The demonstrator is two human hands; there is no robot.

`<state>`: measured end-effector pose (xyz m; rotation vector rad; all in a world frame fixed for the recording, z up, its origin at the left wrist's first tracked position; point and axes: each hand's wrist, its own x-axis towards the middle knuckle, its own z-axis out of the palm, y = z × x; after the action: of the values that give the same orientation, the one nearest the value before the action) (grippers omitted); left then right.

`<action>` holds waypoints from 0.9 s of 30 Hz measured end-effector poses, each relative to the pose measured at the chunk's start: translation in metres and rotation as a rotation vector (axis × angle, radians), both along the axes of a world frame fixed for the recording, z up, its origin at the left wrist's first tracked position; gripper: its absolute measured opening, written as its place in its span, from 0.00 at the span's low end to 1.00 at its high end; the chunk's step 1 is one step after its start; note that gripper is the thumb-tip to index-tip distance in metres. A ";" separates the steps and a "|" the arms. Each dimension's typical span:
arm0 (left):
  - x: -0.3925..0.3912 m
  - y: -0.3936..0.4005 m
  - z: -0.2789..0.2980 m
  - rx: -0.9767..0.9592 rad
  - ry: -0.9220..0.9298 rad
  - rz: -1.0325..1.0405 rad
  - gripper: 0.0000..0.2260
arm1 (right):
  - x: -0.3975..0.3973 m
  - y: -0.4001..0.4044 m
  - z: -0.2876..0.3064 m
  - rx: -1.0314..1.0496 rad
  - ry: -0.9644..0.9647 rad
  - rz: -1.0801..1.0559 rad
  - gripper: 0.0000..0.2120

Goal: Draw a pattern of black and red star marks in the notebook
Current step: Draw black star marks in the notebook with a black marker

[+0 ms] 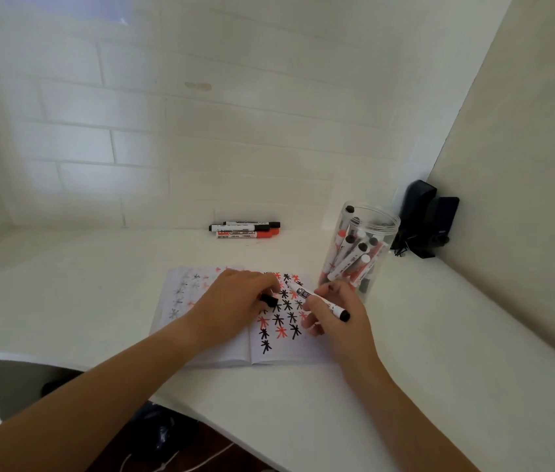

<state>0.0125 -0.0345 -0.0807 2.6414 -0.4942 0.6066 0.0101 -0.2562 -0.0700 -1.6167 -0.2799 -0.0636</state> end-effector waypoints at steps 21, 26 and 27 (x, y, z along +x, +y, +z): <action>-0.010 0.009 -0.011 -0.388 0.068 -0.141 0.15 | -0.003 0.003 0.002 -0.194 -0.088 0.128 0.03; -0.007 0.010 -0.014 -0.381 0.025 -0.070 0.14 | 0.003 -0.003 0.000 -0.210 -0.080 0.054 0.07; -0.005 0.010 -0.016 -0.363 0.032 -0.043 0.13 | 0.004 -0.004 -0.001 -0.233 -0.094 0.049 0.08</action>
<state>0.0075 -0.0244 -0.0964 2.2877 -0.3887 0.5782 0.0143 -0.2598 -0.0706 -1.8401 -0.4114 -0.0719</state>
